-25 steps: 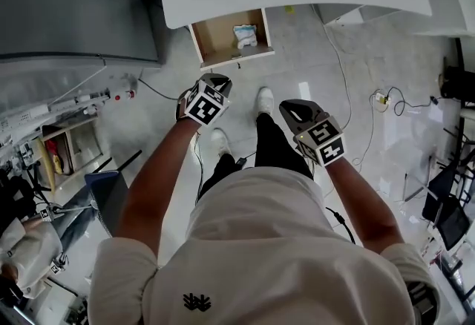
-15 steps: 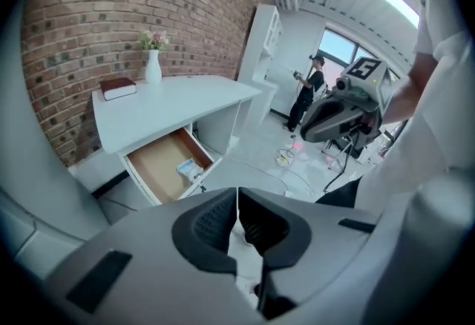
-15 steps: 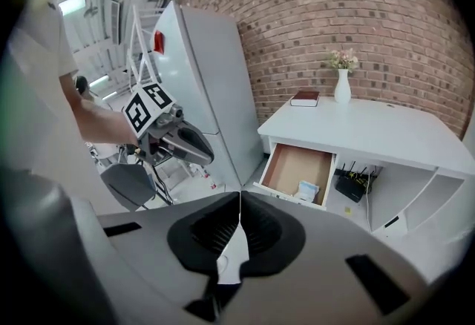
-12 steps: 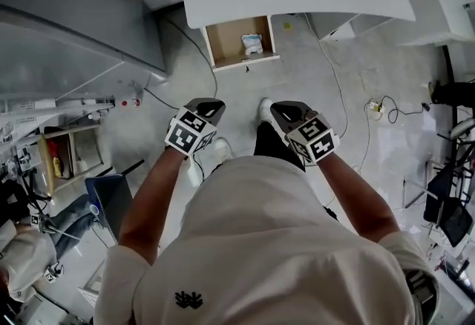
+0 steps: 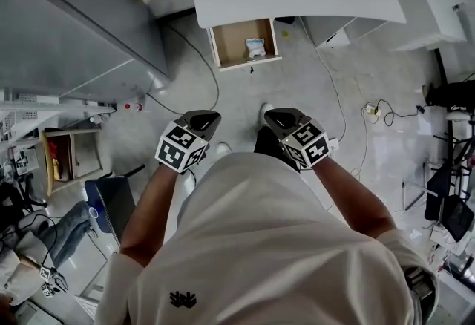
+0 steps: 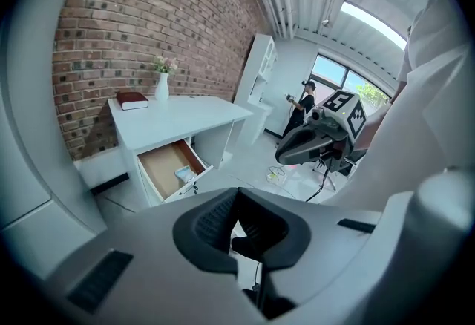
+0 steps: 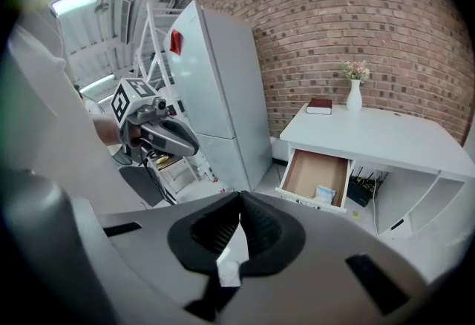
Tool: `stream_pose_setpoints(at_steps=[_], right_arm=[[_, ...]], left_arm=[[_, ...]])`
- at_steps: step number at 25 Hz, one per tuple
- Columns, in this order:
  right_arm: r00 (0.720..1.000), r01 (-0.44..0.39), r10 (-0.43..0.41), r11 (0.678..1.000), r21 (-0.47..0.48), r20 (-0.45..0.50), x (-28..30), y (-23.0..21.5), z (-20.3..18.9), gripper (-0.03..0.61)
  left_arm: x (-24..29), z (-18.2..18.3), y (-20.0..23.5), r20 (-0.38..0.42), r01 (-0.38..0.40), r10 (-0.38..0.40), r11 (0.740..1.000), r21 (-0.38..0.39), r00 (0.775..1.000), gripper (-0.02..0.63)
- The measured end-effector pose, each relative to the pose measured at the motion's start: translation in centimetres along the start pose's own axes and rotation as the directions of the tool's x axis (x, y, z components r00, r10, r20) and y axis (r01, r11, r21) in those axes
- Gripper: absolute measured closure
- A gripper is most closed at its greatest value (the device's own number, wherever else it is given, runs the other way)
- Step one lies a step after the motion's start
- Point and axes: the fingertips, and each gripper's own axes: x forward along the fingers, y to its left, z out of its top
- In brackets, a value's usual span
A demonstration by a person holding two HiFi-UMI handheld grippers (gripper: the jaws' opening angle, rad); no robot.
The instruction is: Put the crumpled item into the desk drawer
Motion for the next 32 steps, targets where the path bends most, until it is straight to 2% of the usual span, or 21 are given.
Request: stream_pose_setpoints(at_steps=[13,18,24,32], right_arm=[[1.000,-0.030,0.030,0.999,-0.045,0.001,0.4,5.6,1.6,0.549],[1.000,-0.021,0.020,0.997,-0.069,-0.012,1.0,6.0,1.7,0.549],[1.000,-0.012,0.013,0.996,-0.086,0.015,0.5,7.2,2.6,0.549],[1.000,-0.017,0.018,0.997,-0.070,0.012,-0.3,7.9,1.8,0.549]], left_arm=[[-4.4,-2.2,-1.2,0.037,0.000,0.001,1.000,-0.024,0.999,0.589],[-5.3,-2.2,-0.8,0.037,0.006,-0.006,1.000,-0.015,0.999,0.589],[-6.3,-2.1,-1.6,0.057,0.013,-0.013,1.000,-0.004,0.998,0.589],[-6.2,-2.6,-2.5,0.064,0.025,-0.024,1.000,-0.018,0.998,0.589]])
